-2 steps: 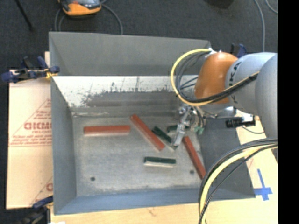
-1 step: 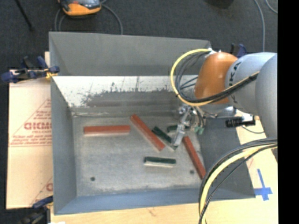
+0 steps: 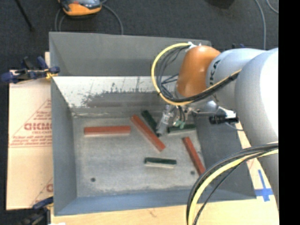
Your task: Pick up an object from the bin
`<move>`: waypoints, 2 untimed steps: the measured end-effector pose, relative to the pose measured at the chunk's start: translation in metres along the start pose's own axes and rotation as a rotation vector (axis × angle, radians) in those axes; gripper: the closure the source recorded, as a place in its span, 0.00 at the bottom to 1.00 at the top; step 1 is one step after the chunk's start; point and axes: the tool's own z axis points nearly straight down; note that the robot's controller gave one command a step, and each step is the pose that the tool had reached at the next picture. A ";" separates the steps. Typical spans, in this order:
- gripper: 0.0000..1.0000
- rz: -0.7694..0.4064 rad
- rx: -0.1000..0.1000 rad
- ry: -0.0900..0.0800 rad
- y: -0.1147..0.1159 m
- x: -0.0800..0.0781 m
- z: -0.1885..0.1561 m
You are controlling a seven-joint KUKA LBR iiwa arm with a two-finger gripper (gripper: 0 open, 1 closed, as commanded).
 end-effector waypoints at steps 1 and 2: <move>0.00 -0.002 0.002 -0.001 -0.001 0.000 0.002; 0.00 -0.003 0.003 -0.001 -0.001 0.000 0.002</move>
Offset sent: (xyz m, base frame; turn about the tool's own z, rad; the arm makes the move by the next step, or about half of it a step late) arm 0.0000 0.0000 0.0000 0.0000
